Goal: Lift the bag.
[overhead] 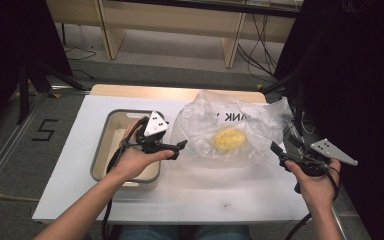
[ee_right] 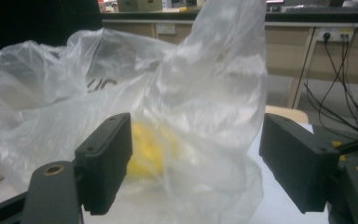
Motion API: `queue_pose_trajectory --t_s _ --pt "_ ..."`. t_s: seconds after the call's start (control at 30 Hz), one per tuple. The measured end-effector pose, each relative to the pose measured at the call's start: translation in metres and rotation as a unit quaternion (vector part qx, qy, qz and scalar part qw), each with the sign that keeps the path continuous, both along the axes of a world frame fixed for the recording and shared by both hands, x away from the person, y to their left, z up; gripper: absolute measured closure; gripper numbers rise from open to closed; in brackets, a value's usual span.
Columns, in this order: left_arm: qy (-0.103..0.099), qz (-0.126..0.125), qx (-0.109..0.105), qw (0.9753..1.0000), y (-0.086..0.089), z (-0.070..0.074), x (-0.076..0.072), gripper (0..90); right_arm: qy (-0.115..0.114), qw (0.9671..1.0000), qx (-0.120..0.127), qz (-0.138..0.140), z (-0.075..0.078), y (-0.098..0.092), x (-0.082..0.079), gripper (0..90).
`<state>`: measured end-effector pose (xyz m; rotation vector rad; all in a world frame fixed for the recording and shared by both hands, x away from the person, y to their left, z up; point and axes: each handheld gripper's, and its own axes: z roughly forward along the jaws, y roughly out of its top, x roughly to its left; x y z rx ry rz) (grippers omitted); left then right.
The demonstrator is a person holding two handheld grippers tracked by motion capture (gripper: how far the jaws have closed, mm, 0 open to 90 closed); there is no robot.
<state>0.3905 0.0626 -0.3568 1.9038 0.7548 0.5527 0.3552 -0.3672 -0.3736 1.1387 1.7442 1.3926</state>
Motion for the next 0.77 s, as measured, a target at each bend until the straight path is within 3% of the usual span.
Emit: queue_pose_trajectory --t_s 0.2,0.4,0.77 --pt "0.013 -0.009 0.011 0.9998 0.014 -0.021 -0.013 19.1 0.020 0.9995 -0.009 0.021 -0.016 0.002 -0.011 27.5" --pt "0.012 -0.011 0.010 0.9998 0.025 -0.030 -0.025 19.1 0.032 0.9989 -0.010 0.032 -0.034 0.006 -0.024 28.0" --pt "0.018 -0.014 0.018 0.9996 0.027 -0.040 -0.031 18.7 0.035 0.9986 -0.009 0.038 -0.039 0.009 -0.025 28.4"
